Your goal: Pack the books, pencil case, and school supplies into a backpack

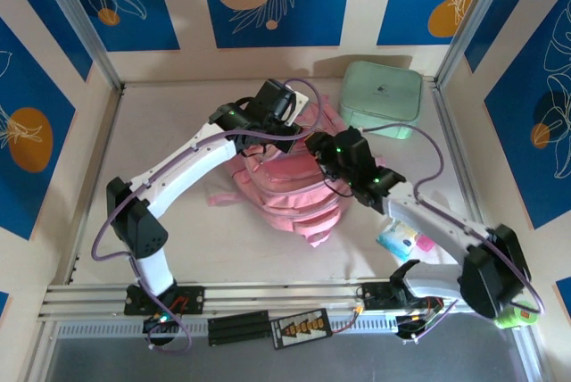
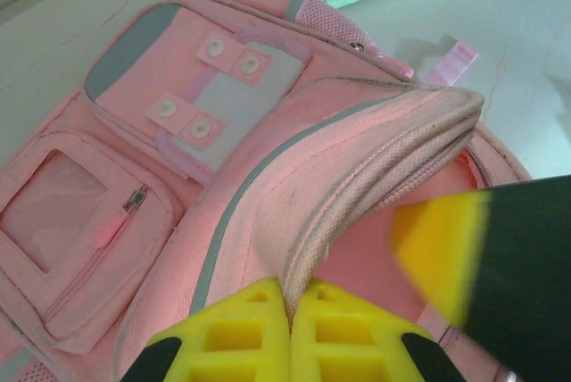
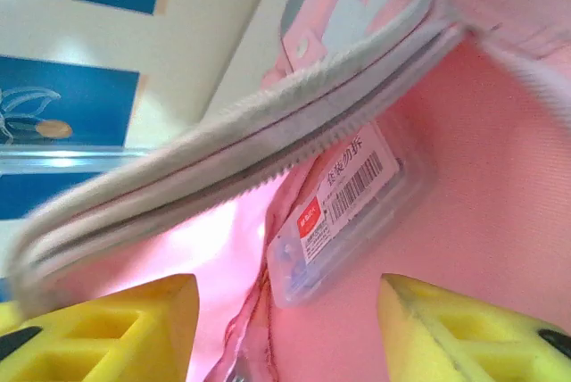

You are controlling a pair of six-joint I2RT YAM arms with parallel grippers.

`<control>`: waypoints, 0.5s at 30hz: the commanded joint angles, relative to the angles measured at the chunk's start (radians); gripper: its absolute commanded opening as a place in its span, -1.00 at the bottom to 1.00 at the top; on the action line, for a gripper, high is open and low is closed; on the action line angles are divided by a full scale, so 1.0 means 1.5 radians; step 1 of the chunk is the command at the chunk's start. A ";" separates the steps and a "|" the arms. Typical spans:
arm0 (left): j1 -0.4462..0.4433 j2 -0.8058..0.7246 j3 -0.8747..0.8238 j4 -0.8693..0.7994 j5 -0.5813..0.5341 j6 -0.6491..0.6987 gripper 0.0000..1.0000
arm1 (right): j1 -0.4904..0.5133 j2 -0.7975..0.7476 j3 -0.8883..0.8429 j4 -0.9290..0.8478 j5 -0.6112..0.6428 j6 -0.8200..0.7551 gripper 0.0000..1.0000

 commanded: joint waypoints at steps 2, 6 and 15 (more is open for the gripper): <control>0.005 -0.012 0.033 0.050 0.033 -0.017 -0.96 | -0.006 -0.073 -0.026 -0.121 0.061 -0.023 0.03; 0.007 -0.033 -0.022 0.059 0.111 -0.008 -0.51 | -0.019 -0.133 -0.034 -0.204 0.070 -0.052 0.04; 0.026 -0.170 -0.221 0.143 0.160 -0.028 0.59 | -0.063 -0.231 -0.064 -0.289 0.075 -0.107 0.38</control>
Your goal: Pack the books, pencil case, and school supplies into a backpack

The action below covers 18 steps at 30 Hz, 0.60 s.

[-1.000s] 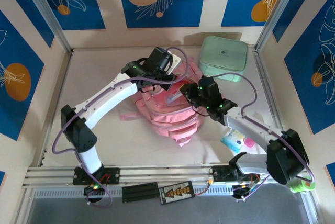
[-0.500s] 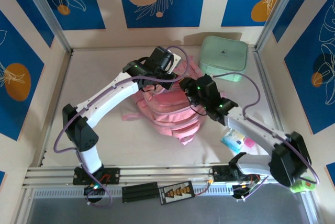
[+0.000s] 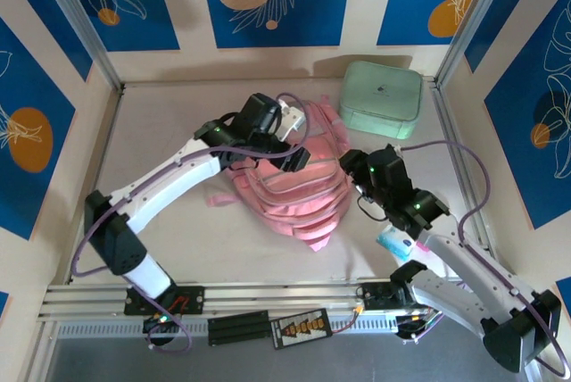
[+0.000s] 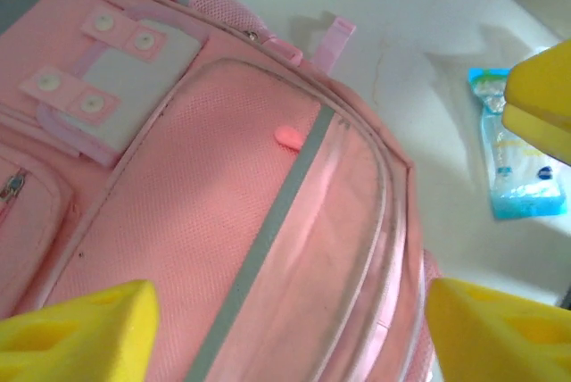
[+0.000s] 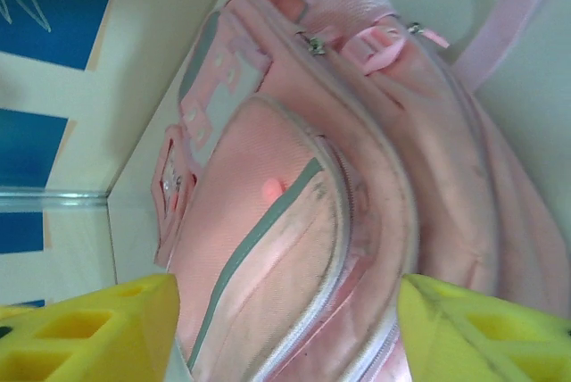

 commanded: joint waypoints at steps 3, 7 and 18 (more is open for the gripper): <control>0.057 -0.068 -0.099 0.047 -0.017 -0.091 0.60 | -0.016 0.009 -0.010 -0.036 -0.016 -0.046 0.43; 0.144 -0.078 -0.195 0.078 0.036 -0.195 0.50 | -0.016 0.054 -0.008 -0.021 -0.067 -0.061 0.44; 0.235 -0.038 -0.285 0.191 0.171 -0.218 0.20 | 0.000 0.160 -0.002 -0.008 -0.150 -0.076 0.42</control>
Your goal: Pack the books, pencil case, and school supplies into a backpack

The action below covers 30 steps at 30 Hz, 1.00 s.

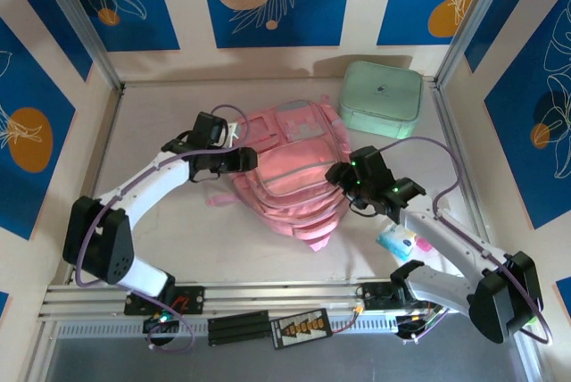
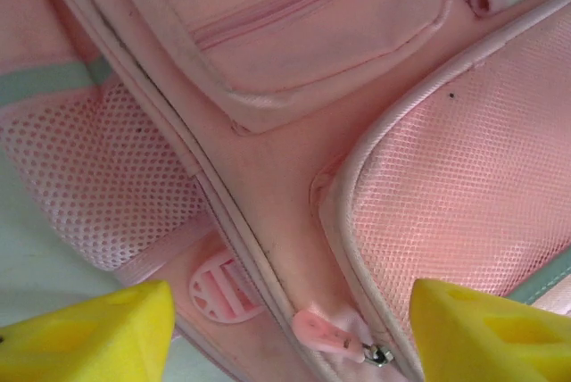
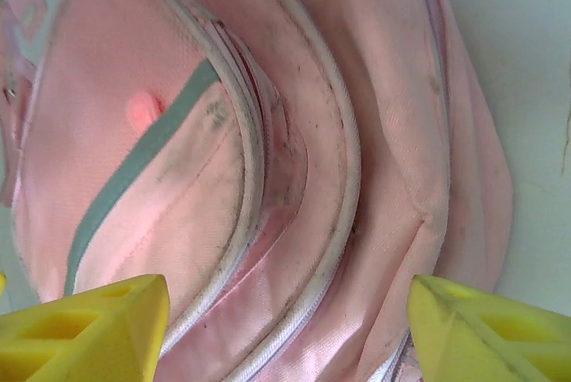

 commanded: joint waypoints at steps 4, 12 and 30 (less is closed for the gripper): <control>0.003 0.051 0.022 0.046 0.089 -0.003 -0.01 | 0.011 0.013 -0.009 0.020 -0.037 -0.010 0.42; 0.004 0.127 0.045 0.059 0.195 -0.007 -0.28 | 0.008 0.035 -0.023 0.047 -0.066 -0.026 0.32; 0.015 0.028 -0.057 0.165 0.211 -0.124 -1.00 | -0.035 0.224 0.104 0.100 -0.130 -0.163 -0.13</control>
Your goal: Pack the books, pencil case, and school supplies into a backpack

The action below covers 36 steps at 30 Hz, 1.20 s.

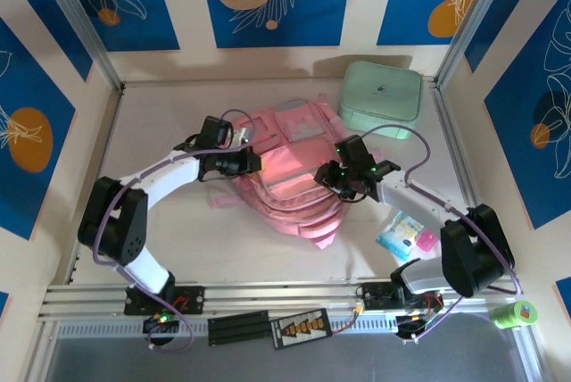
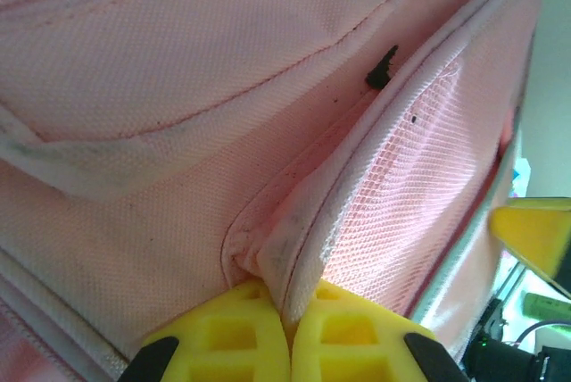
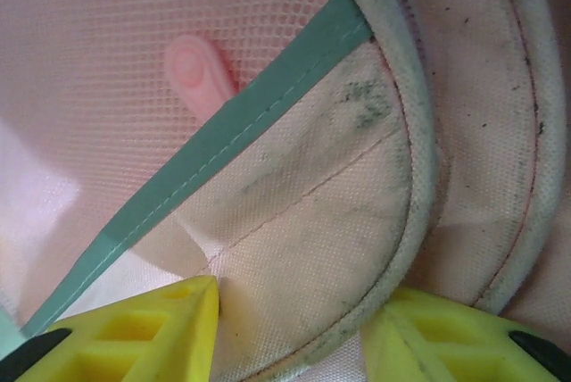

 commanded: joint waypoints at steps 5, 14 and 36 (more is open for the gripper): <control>0.007 -0.095 -0.068 0.065 0.022 -0.083 -1.00 | -0.033 0.098 0.101 0.123 -0.088 -0.116 -0.14; -0.005 -0.128 -0.146 0.223 -0.016 -0.285 -1.00 | -0.066 0.226 0.278 0.065 -0.143 -0.258 -0.09; -0.060 -0.113 -0.139 0.330 -0.071 -0.497 -1.00 | 0.214 -0.021 0.096 0.034 0.106 0.246 -0.27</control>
